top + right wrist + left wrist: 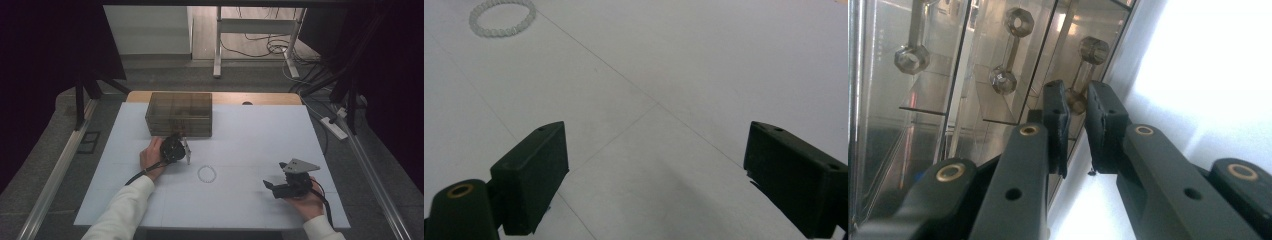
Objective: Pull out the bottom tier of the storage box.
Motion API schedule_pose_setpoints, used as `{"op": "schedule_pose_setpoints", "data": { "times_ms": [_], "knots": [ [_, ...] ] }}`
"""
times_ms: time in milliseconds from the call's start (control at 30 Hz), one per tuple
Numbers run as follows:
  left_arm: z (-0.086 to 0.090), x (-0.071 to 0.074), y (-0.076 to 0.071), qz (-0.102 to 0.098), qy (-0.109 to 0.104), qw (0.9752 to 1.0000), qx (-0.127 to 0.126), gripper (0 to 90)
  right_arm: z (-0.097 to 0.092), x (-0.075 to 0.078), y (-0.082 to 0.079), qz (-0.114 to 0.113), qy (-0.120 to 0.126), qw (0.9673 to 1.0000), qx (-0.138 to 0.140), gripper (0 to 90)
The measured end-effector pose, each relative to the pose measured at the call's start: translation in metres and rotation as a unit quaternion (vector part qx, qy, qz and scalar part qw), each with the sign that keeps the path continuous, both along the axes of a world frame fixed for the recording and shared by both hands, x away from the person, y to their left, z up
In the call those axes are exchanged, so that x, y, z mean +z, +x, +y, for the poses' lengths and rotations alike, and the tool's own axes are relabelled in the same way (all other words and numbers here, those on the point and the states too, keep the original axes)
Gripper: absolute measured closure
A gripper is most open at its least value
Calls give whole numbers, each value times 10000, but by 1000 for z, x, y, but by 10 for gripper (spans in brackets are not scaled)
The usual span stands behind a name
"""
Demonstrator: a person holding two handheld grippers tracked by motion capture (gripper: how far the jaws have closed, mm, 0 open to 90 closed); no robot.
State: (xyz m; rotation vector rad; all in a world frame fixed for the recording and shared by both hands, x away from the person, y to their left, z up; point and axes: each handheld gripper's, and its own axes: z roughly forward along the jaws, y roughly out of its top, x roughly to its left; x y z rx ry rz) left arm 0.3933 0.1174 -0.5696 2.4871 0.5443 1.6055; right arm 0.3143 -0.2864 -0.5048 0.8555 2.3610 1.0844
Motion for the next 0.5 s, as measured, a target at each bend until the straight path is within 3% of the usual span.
{"op": "schedule_pose_setpoints", "data": {
  "times_ms": [200,367,500],
  "knots": [
    [0,1,-3,0,-53,10000,19,736,0,0,0,5,-5,10000,10,107],
    [0,11,-9,150,-389,9991,-74,569,0,-1,1,-1,24,10000,-6,107],
    [-2,17,-12,362,-629,9972,-190,514,1,-1,1,6,22,10000,17,108]
  ]
}}
